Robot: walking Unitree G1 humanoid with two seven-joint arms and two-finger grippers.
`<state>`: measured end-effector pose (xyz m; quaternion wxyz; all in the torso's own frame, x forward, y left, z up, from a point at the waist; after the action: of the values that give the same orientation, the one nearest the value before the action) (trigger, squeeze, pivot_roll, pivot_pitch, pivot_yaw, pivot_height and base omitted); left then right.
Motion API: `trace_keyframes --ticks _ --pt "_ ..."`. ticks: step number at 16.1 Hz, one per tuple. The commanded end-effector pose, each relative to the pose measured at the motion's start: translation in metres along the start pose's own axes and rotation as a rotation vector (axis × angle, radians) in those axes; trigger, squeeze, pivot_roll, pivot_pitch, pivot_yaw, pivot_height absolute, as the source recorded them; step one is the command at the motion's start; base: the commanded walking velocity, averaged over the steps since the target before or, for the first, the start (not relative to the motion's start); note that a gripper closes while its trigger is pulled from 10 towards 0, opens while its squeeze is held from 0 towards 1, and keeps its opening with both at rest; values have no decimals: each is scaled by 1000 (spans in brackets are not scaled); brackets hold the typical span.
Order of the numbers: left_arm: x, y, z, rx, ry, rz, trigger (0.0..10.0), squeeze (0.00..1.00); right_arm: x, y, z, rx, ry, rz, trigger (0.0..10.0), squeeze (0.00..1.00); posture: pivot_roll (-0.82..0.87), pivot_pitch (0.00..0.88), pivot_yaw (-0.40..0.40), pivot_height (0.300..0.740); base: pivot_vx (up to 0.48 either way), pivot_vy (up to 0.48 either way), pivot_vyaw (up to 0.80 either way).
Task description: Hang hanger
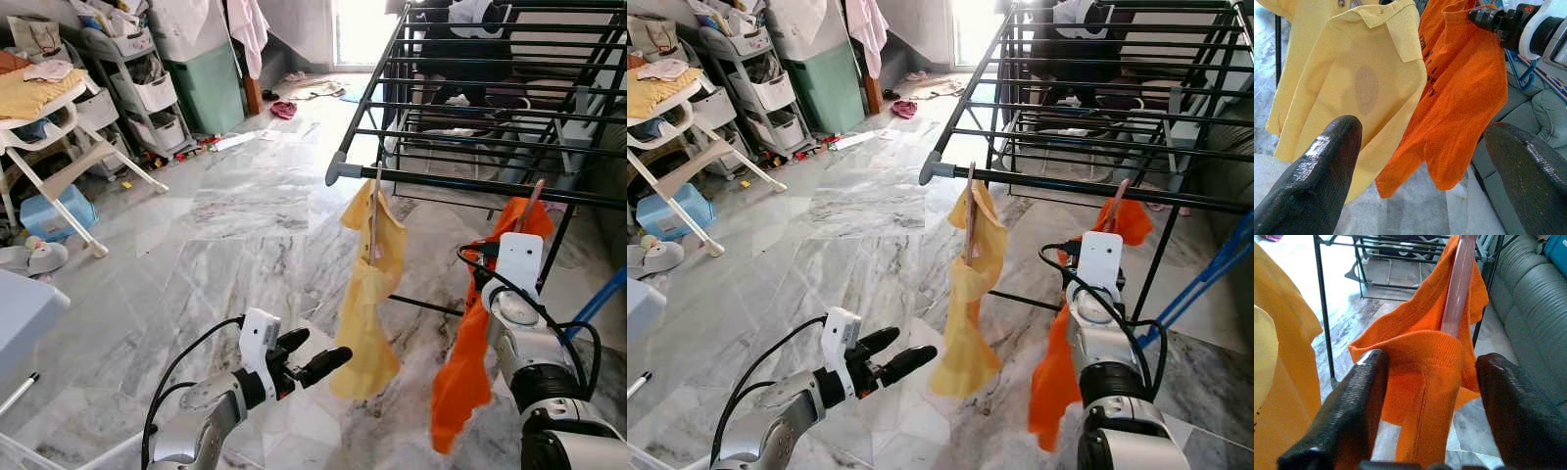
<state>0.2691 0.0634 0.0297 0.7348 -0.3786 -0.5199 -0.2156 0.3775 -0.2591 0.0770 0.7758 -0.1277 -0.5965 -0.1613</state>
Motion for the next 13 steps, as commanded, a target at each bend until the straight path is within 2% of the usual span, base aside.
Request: trace_keyframes --ticks 1,4,8,9,10,11,12,13 --pt "2 3 2 7 6 -15 10000 0 8 4 1 4 -43 13 10000 1000 -111 0 87 740 0 0 0" --pt "3 5 4 12 4 -15 10000 0 20 9 9 2 -124 23 10000 1000 -109 0 86 740 0 0 0" --pt "4 8 7 43 -9 -15 10000 0 18 16 29 10 -190 53 10000 1000 -109 0 90 740 0 0 0" --pt "5 14 8 96 -16 -31 10000 0 16 18 36 17 -210 72 10000 1000 -109 0 95 740 0 0 0" --pt "7 25 11 196 -32 -62 10000 0 11 20 47 34 -231 97 10000 1000 -110 0 98 740 0 0 0" --pt "9 30 12 240 -41 -81 10000 0 8 20 50 42 -236 104 10000 1000 -110 0 100 740 0 0 0" --pt "13 46 18 366 -50 -103 10000 0 4 24 60 78 -265 146 10000 1000 -110 0 104 740 0 0 0" --pt "16 54 23 433 -59 -139 10000 0 -1 28 65 117 -264 152 10000 1000 -106 0 103 740 0 0 0"
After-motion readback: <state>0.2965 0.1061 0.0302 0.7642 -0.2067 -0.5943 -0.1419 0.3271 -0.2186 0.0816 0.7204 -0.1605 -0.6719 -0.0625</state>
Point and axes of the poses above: a point about 5 cm out from each wrist's last joint towards the gripper, its own z axis pointing back from the gripper into the wrist, its own x axis along the axis of the wrist's last joint, y = z × x, the point moved 4 cm from there along -z, pointing out of the wrist towards the gripper, and after that the axes turned 10 degrees about -z, right-handed, at the moved point
